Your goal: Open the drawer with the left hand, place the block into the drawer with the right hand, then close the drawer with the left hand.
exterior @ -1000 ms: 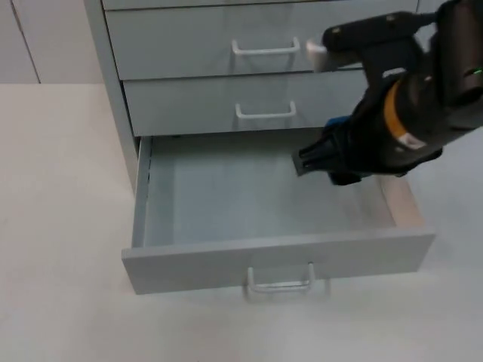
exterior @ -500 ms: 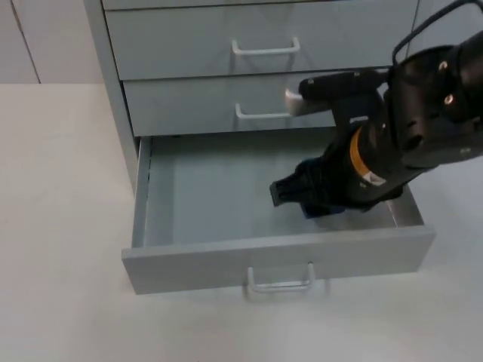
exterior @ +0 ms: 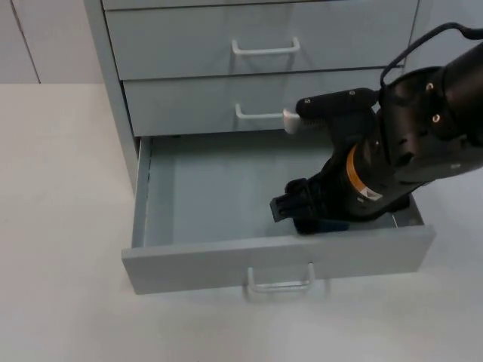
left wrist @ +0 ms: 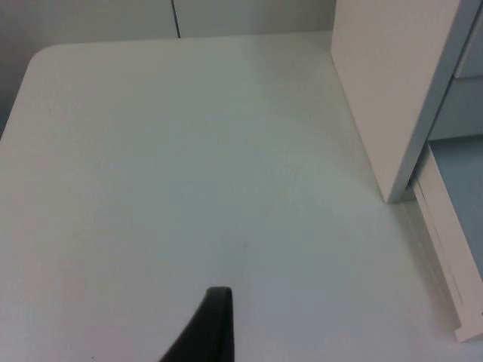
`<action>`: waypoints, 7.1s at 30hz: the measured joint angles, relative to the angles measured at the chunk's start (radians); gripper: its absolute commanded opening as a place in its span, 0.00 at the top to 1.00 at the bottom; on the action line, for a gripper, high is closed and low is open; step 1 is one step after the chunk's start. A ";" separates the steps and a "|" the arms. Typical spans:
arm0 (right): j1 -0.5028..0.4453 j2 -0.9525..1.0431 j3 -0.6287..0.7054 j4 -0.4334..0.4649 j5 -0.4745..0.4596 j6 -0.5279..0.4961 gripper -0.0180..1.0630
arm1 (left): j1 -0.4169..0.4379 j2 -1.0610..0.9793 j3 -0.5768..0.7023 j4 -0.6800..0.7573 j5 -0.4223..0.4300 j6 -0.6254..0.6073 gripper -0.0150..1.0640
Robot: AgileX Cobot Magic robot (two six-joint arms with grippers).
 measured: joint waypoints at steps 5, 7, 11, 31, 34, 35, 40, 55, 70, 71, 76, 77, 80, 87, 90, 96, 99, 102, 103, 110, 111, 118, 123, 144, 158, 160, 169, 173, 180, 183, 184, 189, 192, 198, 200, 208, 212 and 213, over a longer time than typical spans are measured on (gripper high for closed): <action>0.000 -0.054 0.000 0.000 0.000 0.000 0.26 | 0.000 0.000 0.000 0.000 0.000 0.002 0.01; 0.000 -0.099 0.000 0.025 0.000 -0.008 0.26 | 0.000 0.000 0.000 0.000 0.000 0.002 0.01; 0.000 -0.171 0.000 0.163 0.010 -0.092 0.26 | 0.000 0.000 0.000 0.000 0.000 0.002 0.01; 0.000 -0.562 0.363 0.365 0.047 -0.275 0.26 | 0.000 0.000 0.000 0.000 0.000 0.002 0.01; 0.000 -0.594 0.392 0.365 0.054 -0.282 0.26 | 0.000 0.000 0.000 0.000 0.000 0.002 0.01; 0.000 -0.599 0.396 0.365 0.059 -0.293 0.26 | 0.000 0.000 0.000 0.000 0.000 0.002 0.01; 0.000 -0.613 0.403 0.367 0.108 -0.330 0.26 | 0.000 0.000 0.000 0.000 0.000 0.002 0.01; -0.270 -0.614 0.405 0.586 0.167 -0.618 0.26 | 0.000 0.000 0.000 0.000 0.000 0.002 0.01; -0.568 -0.707 0.405 0.774 0.231 -0.877 0.26 | 0.000 0.000 0.000 -0.018 0.000 0.002 0.01; -0.577 -0.725 0.405 0.778 0.237 -0.880 0.26 | 0.000 0.000 0.000 -0.018 0.000 0.002 0.01; -0.582 -0.813 0.405 0.783 0.287 -0.884 0.26 | 0.000 0.000 0.000 -0.018 0.000 0.002 0.01; -0.582 -0.833 0.405 0.783 0.294 -0.884 0.26 | 0.000 0.000 0.000 -0.018 0.000 0.002 0.01; -0.582 -0.907 0.405 0.783 0.304 -0.884 0.26 | 0.000 0.000 0.000 -0.018 0.000 0.002 0.01; -0.582 -1.000 0.405 0.785 0.311 -0.886 0.26 | 0.000 0.000 0.000 -0.018 0.000 0.002 0.01; -0.595 -1.013 0.403 0.824 0.300 -0.915 0.26 | 0.000 0.000 0.000 -0.018 0.000 0.002 0.01; -0.675 -1.013 0.405 1.017 0.217 -1.064 0.26 | 0.000 0.000 0.000 -0.018 0.000 0.002 0.01; -0.701 -1.013 0.405 1.030 0.220 -1.103 0.26 | 0.000 0.000 0.000 -0.018 0.000 0.002 0.01; -0.720 -1.013 0.405 1.037 0.278 -1.171 0.26 | 0.000 0.000 0.000 -0.018 0.000 0.002 0.01; -0.722 -1.013 0.405 1.037 0.287 -1.180 0.26 | 0.000 0.000 0.000 -0.018 0.000 0.002 0.01; -0.722 -1.013 0.405 1.030 0.337 -1.254 0.26 | 0.000 0.000 0.000 -0.018 0.000 0.002 0.01; -0.722 -1.013 0.405 1.020 0.356 -1.258 0.26 | 0.000 0.000 0.000 -0.018 0.000 0.002 0.01; -0.722 -1.013 0.405 0.993 0.396 -1.263 0.26 | 0.000 0.000 0.000 -0.018 0.000 0.002 0.01; -0.722 -1.013 0.405 0.993 0.396 -1.263 0.26 | 0.000 0.000 0.000 -0.018 0.002 0.002 0.01; -0.722 -1.013 0.405 1.046 0.407 -1.278 0.26 | 0.000 0.000 0.000 -0.029 0.175 0.082 0.99; -0.722 -1.013 0.405 1.047 0.397 -1.282 0.26 | -0.028 0.212 -0.002 -0.359 0.157 0.444 0.99; -0.722 -1.013 0.405 1.047 0.397 -1.282 0.26 | -0.087 0.293 -0.029 -0.361 0.157 0.455 0.99; -0.722 -1.013 0.405 1.047 0.390 -1.282 0.26 | -0.376 0.482 -0.109 -0.219 0.057 0.335 0.99; -0.722 -1.013 0.405 1.047 0.390 -1.282 0.26 | -0.517 0.536 -0.109 -0.033 0.008 0.184 0.99; -0.722 -1.013 0.405 1.047 0.397 -1.282 0.26 | -0.769 0.657 -0.109 0.276 -0.077 -0.086 0.99; -0.722 -1.013 0.405 1.047 0.397 -1.282 0.26 | -0.883 0.739 -0.111 0.429 -0.108 -0.206 0.99; -0.722 -1.013 0.405 1.047 0.397 -1.282 0.26 | -0.883 0.739 -0.111 0.429 -0.108 -0.206 0.99; -0.722 -1.013 0.405 1.047 0.397 -1.282 0.26 | -0.986 0.867 -0.111 0.736 -0.122 -0.468 0.99; -0.722 -1.013 0.405 1.047 0.397 -1.282 0.26 | -1.012 0.950 -0.111 0.878 -0.137 -0.587 0.99; -0.722 -1.013 0.405 1.047 0.397 -1.282 0.26 | -1.018 1.049 -0.114 0.964 -0.230 -0.644 0.99; -0.722 -1.013 0.405 1.047 0.397 -1.282 0.26 | -1.018 1.076 -0.123 0.981 -0.253 -0.650 0.99; -0.722 -1.013 0.405 1.047 0.397 -1.282 0.26 | -1.018 1.206 -0.188 1.045 -0.281 -0.658 0.99; -0.722 -1.013 0.405 1.047 0.397 -1.282 0.26 | -1.018 1.270 -0.219 1.062 -0.281 -0.658 0.99; -0.722 -1.013 0.405 1.047 0.397 -1.282 0.26 | -1.018 1.289 -0.231 1.071 -0.281 -0.658 0.99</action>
